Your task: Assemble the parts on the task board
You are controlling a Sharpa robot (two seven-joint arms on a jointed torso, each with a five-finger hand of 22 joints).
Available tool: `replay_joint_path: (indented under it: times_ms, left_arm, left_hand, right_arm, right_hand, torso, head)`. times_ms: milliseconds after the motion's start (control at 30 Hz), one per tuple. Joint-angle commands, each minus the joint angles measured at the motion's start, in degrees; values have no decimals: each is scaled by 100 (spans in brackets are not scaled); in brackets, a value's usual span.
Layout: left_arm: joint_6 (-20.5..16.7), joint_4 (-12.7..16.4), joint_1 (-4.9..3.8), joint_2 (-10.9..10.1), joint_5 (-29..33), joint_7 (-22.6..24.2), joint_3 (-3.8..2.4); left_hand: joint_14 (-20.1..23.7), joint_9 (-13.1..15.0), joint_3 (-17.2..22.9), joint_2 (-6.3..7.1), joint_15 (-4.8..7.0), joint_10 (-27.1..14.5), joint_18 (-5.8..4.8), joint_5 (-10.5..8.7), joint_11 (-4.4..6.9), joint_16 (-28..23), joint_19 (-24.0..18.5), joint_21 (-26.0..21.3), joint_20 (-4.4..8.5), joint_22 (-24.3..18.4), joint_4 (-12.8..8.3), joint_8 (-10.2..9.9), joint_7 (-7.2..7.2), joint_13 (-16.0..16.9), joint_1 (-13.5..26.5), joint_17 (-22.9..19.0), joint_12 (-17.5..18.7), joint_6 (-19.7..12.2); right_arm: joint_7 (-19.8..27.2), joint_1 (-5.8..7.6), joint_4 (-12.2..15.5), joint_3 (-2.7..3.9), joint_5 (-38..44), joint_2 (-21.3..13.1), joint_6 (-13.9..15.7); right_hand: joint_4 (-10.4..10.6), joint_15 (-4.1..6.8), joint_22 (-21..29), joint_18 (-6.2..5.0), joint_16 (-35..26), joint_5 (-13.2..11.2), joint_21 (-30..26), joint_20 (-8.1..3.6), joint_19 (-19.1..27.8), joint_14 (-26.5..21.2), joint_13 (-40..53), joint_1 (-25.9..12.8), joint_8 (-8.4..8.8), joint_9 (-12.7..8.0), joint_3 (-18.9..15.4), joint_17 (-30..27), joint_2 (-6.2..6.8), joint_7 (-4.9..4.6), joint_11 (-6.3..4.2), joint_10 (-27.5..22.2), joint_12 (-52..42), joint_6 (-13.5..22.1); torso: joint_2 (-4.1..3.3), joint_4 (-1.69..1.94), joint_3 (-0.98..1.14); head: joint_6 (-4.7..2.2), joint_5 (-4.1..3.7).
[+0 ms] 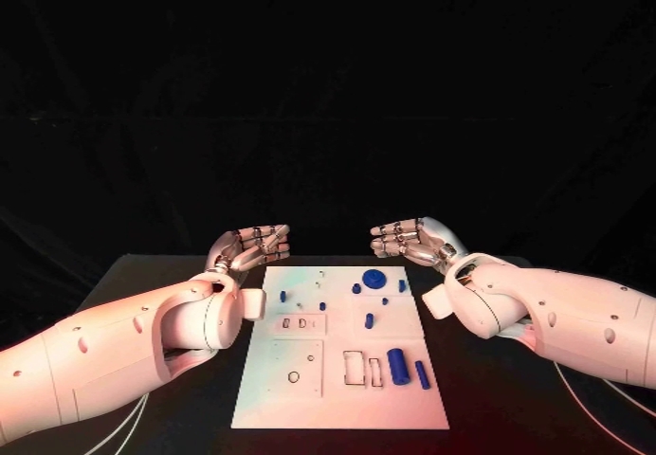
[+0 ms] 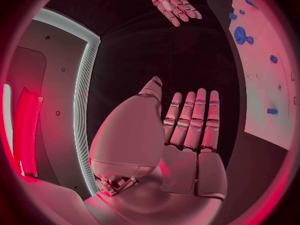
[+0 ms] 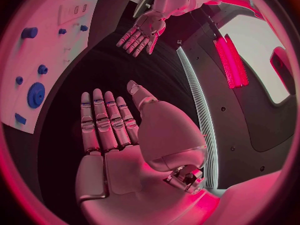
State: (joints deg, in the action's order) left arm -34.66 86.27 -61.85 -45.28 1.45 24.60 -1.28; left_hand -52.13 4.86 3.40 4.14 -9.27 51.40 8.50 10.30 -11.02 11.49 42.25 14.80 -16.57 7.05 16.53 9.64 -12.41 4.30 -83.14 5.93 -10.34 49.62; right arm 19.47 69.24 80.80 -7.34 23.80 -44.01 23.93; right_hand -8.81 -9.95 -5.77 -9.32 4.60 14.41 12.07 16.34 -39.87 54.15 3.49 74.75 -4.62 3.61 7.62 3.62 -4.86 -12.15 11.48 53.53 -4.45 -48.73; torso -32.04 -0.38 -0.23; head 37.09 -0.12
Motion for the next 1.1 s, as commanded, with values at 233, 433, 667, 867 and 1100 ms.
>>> replay_joint_path:
  times_ms: [233, 433, 667, 867, 1100]
  left_arm:
    - [453, 584, -123, -384, -278, -59, -22]
    - [629, 1068, -205, -685, -327, -167, -40]
    - [712, 1459, -287, -880, -339, -295, -66]
    - [712, 1615, -402, -954, -341, -328, -86]
    - [717, 1749, -511, -1022, -342, -334, -92]
  left_hand:
    - [-575, -61, -101, -79, 166, 550, 199, -30, 145, 43, 388, 196, 24, 23, -53, -16, 35, 14, -112, 134, 17, 385]
    - [-808, -65, -135, -76, 232, 696, 211, -30, 190, 102, 558, 295, 68, 44, -69, -49, 68, 20, -176, 223, 65, 492]
    - [-731, -76, -181, -25, 208, 689, 215, -33, 179, -3, 721, 391, 129, 68, -114, -107, 70, 2, -244, 230, 159, 502]
    - [-726, -77, -197, -10, 205, 690, 216, -34, 177, -23, 754, 410, 144, 72, -126, -121, 71, -2, -258, 234, 181, 506]
    - [-725, -78, -203, -8, 204, 690, 216, -33, 176, -32, 771, 419, 151, 74, -130, -128, 69, -4, -262, 236, 191, 507]
  right_arm:
    - [-411, 212, -142, 10, 2152, -40, -239]
    - [-1004, 390, -282, 17, 3846, 34, -389]
    - [-1601, 517, -432, 22, 5317, 195, -383]
    - [-1989, 550, -486, 25, 6121, 342, -498]
    - [-2227, 555, -572, 25, 6639, 509, -710]
  right_hand:
    - [-388, 464, -251, -131, 265, 13, 733, -429, -1227, 1532, 38, -6, -22, 38, 694, 141, 360, 63, -346, 1193, 27, -982]
    - [-469, 718, -617, -120, 518, 155, 1421, -729, -1894, 2205, 90, -54, -77, 62, 666, 400, 567, 205, -513, 1555, -3, -1244]
    - [-481, 991, -1363, -96, 1251, 552, 2574, -1041, -2342, 3082, 168, -112, -43, 54, 603, 1148, 757, 341, -675, 1673, -19, -1392]
    - [-354, 1029, -1863, -100, 2188, 458, 3215, -1096, -2491, 3227, 211, -303, 45, 48, 666, 1932, 849, 390, -704, 1399, 17, -1330]
    - [-221, 1029, -4345, 234, 4448, 421, 5133, -1089, -3320, 3228, 303, -350, 49, 66, 787, 3969, 929, 407, -680, 1169, -32, -1321]
  torso:
    - [-310, 23, -36]
    - [-548, 55, -74]
    - [-774, 107, -113]
    - [-935, 132, -130]
    - [-1050, 165, -138]
  head:
    - [-14, -28]
    - [-55, -79]
    - [-124, -145]
    - [-181, -176]
    - [-194, -197]
